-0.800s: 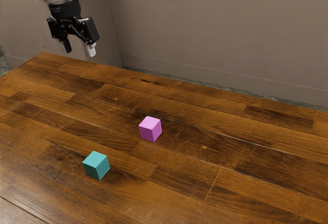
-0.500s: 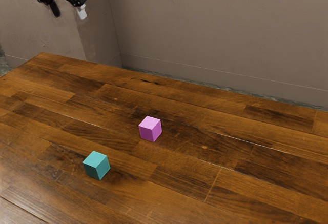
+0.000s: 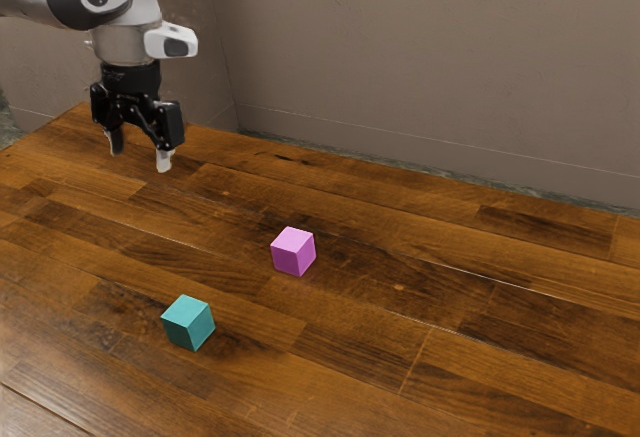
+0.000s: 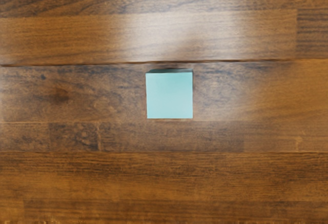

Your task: Pick up the blue block with one arm, and put the blue block on the pink block with one arm

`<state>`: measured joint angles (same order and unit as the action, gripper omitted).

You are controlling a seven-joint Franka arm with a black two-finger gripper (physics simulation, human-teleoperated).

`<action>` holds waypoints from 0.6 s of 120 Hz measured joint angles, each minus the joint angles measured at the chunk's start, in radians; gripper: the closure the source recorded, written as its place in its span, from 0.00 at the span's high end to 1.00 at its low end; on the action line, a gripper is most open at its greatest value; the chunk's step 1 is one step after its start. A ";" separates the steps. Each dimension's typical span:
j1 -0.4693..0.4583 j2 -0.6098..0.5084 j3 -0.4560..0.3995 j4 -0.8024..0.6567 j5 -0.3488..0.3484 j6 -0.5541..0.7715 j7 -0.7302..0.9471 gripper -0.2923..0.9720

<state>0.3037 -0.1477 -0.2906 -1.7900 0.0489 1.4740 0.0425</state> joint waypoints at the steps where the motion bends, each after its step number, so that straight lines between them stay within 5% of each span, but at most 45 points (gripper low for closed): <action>1: -0.001 -0.010 0.000 -0.025 0.000 0.015 0.002 0.77; 11: -0.028 -0.057 0.013 -0.162 0.003 0.152 0.021 0.77; 44: -0.234 -0.075 0.269 -0.410 0.008 0.423 0.070 0.77; 72: -0.245 -0.015 0.296 -0.548 0.002 0.609 0.096 0.77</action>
<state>0.0586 -0.1627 0.0057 -2.3380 0.0506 2.0826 0.1382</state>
